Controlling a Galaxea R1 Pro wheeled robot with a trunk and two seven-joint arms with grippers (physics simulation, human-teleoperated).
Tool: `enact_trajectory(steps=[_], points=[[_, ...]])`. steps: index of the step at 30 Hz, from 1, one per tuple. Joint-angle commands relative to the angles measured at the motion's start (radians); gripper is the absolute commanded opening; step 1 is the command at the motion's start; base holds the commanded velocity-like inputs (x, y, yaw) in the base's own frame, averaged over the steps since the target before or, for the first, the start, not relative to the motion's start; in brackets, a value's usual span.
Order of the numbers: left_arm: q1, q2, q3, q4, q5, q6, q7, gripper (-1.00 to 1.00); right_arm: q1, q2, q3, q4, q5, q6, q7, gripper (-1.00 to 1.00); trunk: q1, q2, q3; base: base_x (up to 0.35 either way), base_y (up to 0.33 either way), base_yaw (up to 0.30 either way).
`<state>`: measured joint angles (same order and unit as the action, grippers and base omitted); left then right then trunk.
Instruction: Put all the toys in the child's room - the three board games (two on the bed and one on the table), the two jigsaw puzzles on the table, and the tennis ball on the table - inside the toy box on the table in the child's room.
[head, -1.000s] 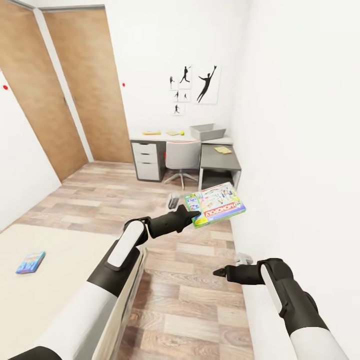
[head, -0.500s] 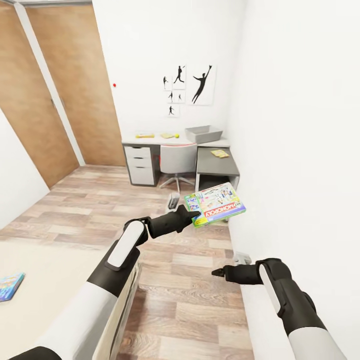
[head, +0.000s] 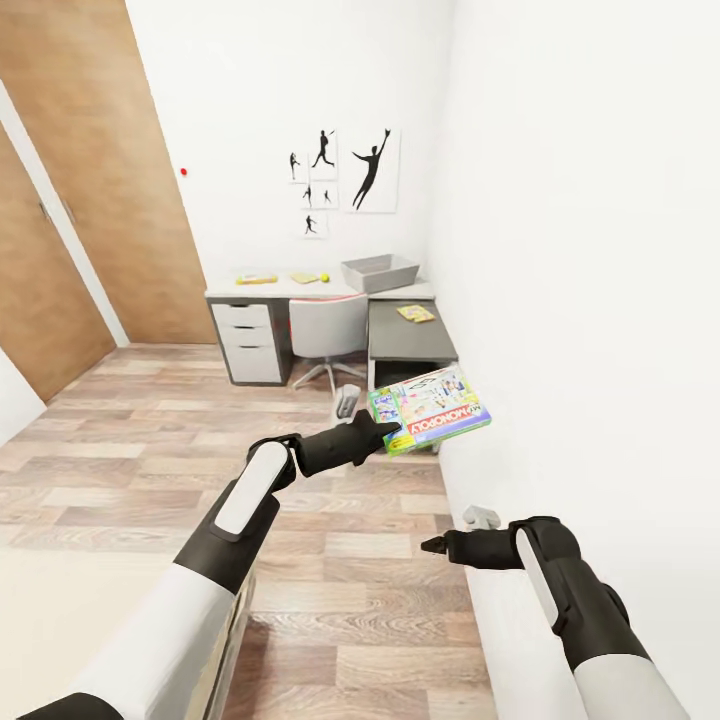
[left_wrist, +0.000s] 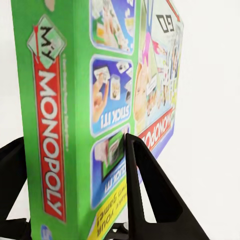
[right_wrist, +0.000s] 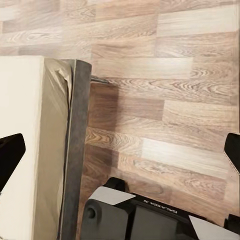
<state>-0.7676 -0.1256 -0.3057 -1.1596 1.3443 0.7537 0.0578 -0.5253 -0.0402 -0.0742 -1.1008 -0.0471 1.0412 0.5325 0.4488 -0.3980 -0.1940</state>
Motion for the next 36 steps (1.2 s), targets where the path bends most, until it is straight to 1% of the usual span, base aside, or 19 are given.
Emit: enact_trajectory(steps=[1, 36], points=[[-0.001, 0.0, 0.0, -0.001, 0.012, 0.003, 0.008, -1.0, -0.001, 0.0, -0.001, -0.001, -0.004, 0.006, -0.001, 1.0, 0.001, -0.002, -0.002, 0.337, 0.0, -0.083], [0.002, 0.0, 0.004, -0.002, 0.012, 0.003, 0.008, -1.0, 0.001, 0.0, -0.001, -0.005, -0.004, 0.006, -0.002, 1.0, 0.001, -0.002, -0.002, 0.337, 0.0, -0.008]])
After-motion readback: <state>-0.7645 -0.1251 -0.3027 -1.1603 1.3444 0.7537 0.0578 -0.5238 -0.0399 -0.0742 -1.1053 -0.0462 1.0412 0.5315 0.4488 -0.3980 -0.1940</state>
